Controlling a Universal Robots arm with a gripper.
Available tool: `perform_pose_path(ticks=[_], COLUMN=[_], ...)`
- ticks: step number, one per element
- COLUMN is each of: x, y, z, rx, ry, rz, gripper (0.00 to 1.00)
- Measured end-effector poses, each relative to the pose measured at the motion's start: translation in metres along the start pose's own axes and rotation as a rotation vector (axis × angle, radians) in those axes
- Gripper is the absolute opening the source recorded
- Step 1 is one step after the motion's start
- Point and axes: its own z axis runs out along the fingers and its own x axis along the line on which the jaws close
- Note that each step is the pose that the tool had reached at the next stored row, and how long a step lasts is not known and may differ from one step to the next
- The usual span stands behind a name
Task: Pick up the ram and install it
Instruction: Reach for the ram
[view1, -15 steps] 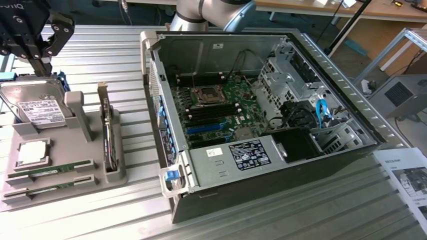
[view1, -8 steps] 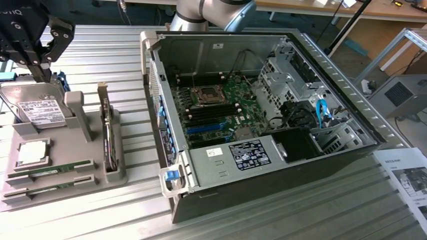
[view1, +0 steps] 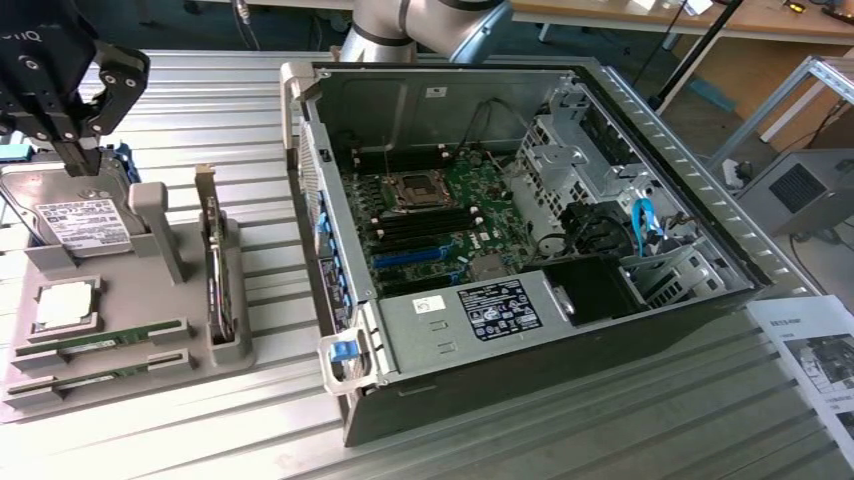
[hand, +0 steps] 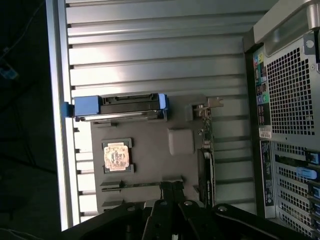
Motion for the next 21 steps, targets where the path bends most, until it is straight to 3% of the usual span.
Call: perform_pose_path(ticks=[8,19,21], x=[-0.0007,-0.0007,-0.0007], y=[-0.0099,-0.01,-0.01], z=[-0.0004,-0.0004,0.0001], rx=[0.0012,0.0013,0.0014], ry=[-0.0001,0.0001,0.0042], rz=[0.0,0.0,0.0], gripper=[0.11,0.11,0.11])
